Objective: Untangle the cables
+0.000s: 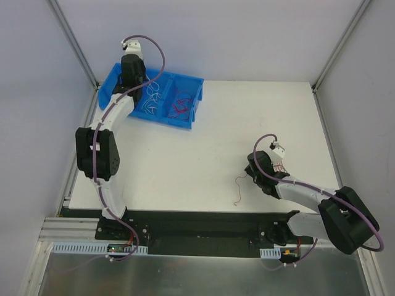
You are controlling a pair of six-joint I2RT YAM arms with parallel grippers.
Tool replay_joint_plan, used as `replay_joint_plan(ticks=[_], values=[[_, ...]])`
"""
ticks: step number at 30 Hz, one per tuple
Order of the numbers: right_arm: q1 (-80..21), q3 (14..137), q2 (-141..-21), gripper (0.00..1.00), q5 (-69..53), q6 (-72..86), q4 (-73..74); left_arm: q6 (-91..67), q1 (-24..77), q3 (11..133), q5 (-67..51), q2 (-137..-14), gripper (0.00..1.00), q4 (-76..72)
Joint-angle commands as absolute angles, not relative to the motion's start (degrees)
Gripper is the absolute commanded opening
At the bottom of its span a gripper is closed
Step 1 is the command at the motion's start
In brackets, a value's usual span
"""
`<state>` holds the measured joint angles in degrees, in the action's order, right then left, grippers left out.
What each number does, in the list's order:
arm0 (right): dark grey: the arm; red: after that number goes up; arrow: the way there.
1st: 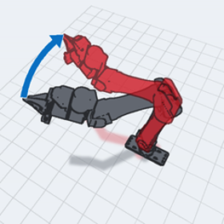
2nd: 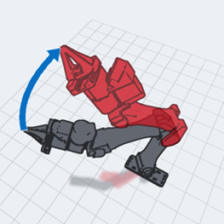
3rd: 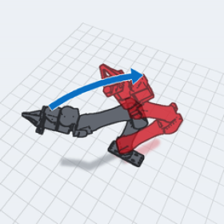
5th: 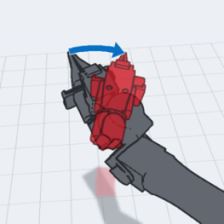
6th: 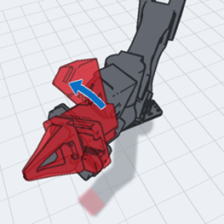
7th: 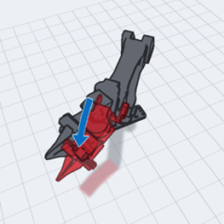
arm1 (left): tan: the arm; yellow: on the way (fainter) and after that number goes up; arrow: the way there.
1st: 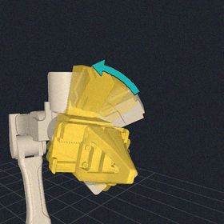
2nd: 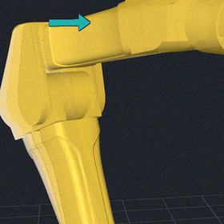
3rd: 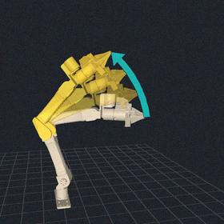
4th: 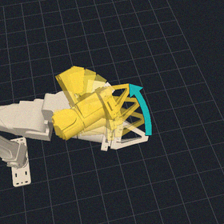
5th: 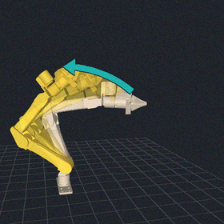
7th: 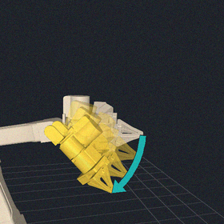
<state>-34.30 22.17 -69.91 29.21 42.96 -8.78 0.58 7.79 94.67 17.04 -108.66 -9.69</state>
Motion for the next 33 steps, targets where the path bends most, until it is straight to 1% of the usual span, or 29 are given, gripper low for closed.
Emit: replay_joint_plan(ticks=[1,6,10,12,15,16,17,18,19,23,27,30,31,33], values=[[-33.8,24.3,-70.4,0.01,29.3,42.3,-10.3,-2.9,7.1,96.2,12.8,-112.8,0.0,-12.0],[-33.8,24.5,-70.7,0.01,29.1,42.3,-10.2,-5.8,7.0,98.2,6.1,-119.5,0.0,-9.0],[-33.8,24.6,-70.6,0.01,28.8,41.9,-10.3,-6.7,7.0,104.6,0.4,-124.9,0.0,-2.0],[-33.7,24.7,-70.7,0.01,28.7,41.8,-10.3,-7.2,6.9,106.2,0.1,-125.7,0.0,1.9],[-33.6,25.1,-71.2,0.01,28.2,41.2,-10.2,-8.9,6.4,105.2,-1.2,-124.5,0.0,4.3],[-33.6,25.4,-71.5,0.01,27.8,40.9,-10.4,-9.6,6.1,104.7,-1.4,-123.7,0.09,4.8],[-33.6,25.7,-72.0,0.01,27.4,40.3,-10.4,-11.2,5.6,104.2,-1.1,-122.4,0.23,5.5],[-33.6,26.0,-72.2,0.01,27.0,40.1,-10.3,-12.6,5.5,103.5,-0.9,-121.1,0.34,6.2],[-33.7,26.4,-72.4,0.01,26.5,39.7,-10.3,-13.4,5.3,102.8,-1.4,-119.5,0.4,6.5],[-33.8,26.5,-72.2,0.01,23.7,36.1,-12.3,-16.8,5.2,98.4,-4.6,-110.4,0.55,7.0],[-34.1,25.7,-72.1,0.01,15.3,28.8,-19.6,-21.5,5.2,92.5,-7.9,-99.9,0.65,7.4],[-35.2,25.7,-73.6,0.01,7.5,23.5,-26.5,-25.3,5.2,86.7,-12.8,-92.7,0.72,7.4],[-36.0,26.2,-74.3,0.01,5.9,21.7,-28.2,-26.2,5.2,84.3,-15.0,-90.5,0.77,7.3],[-38.4,27.9,-75.9,0.01,2.7,18.3,-30.5,-27.9,5.2,79.0,-19.8,-84.8,0.8,6.7]])
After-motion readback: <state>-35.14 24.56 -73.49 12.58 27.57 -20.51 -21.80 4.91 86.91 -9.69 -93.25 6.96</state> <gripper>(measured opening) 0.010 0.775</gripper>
